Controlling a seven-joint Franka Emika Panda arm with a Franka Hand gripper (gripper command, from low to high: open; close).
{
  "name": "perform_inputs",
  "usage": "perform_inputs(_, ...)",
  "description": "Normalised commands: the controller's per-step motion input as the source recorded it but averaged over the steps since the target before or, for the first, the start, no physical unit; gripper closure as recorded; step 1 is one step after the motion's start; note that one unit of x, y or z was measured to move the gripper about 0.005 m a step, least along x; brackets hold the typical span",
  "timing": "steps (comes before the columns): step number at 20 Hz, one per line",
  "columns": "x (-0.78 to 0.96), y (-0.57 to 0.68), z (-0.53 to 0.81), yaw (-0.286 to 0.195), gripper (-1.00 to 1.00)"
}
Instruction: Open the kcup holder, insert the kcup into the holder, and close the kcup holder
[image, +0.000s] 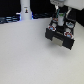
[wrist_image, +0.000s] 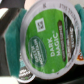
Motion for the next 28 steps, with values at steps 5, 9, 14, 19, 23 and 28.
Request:
perform_inputs(5, 0.53, 0.4, 0.29, 0.0, 1.0)
perform_inputs(9, 0.52, 0.39, 0.17, 0.0, 1.0)
perform_inputs(14, 0.04, 0.01, -0.16, 0.021, 1.0)
perform_inputs(19, -0.02, 0.02, -0.23, 0.034, 1.0)
perform_inputs(23, -0.07, -0.05, -0.17, 0.01, 1.0)
perform_inputs(28, -0.1, -0.05, -0.05, 0.003, 1.0)
